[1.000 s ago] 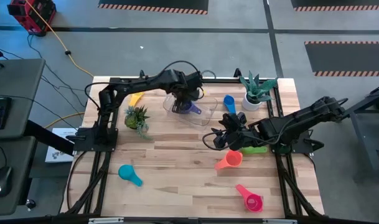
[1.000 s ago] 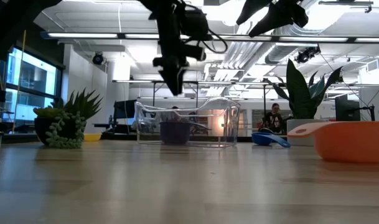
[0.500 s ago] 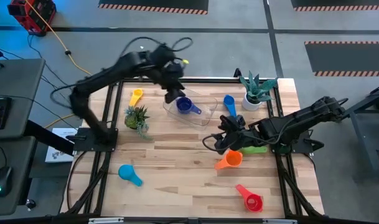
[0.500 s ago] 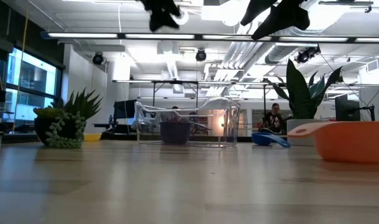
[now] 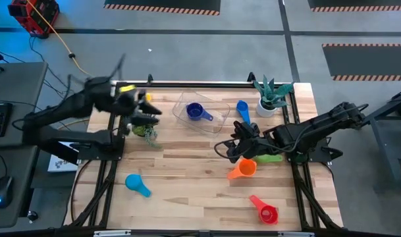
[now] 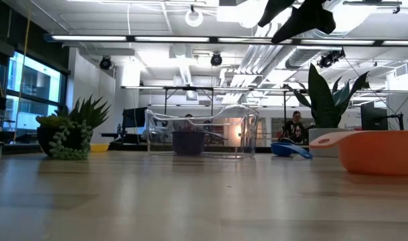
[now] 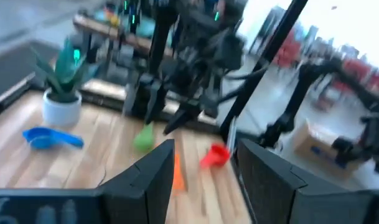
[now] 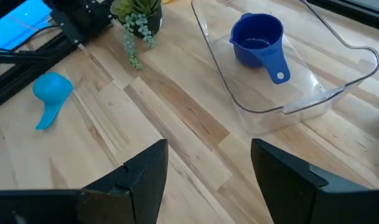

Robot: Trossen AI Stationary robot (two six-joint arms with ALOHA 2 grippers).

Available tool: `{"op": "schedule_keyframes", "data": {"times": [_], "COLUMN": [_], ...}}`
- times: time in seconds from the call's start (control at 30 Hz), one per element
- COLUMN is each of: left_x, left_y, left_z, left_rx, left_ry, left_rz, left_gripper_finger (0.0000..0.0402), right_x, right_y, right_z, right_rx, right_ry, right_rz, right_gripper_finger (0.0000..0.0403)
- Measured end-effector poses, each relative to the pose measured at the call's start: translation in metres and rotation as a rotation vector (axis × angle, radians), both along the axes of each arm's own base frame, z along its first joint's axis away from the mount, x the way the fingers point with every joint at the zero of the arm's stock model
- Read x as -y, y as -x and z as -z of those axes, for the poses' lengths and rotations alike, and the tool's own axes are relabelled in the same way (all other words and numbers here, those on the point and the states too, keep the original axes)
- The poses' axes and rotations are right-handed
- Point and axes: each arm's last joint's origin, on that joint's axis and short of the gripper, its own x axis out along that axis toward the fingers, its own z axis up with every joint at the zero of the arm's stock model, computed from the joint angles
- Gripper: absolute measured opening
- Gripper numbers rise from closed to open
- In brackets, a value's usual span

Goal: Nest measuring cups in basket
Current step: Stack the orange measuring cup on top of the dark blue measuring cup on the transparent bin

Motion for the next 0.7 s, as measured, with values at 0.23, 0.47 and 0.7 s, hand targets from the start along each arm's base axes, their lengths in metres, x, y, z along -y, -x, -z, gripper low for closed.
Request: {"op": "schedule_keyframes", "data": {"times": [0.23, 0.47, 0.7], "left_x": [0.006, 0.006, 0.004], "left_y": [0.028, 0.030, 0.021], "left_z": [0.006, 0.007, 0.010], "left_rx": [0.166, 0.172, 0.138], "left_ry": [0.007, 0.006, 0.011], "left_rz": [-0.114, -0.121, -0.122], "left_gripper_finger": [0.0165, 0.0166, 0.0166], "right_x": [0.003, 0.025, 0.005], "right_y": [-0.003, -0.002, 0.032], "right_z": [-0.001, -0.018, -0.008], "right_rx": [0.054, -0.068, -0.355], "right_ry": [-0.098, -0.373, -0.511], "right_rz": [0.070, 0.050, 0.257], "right_gripper_finger": [0.0222, 0.0222, 0.0222]}}
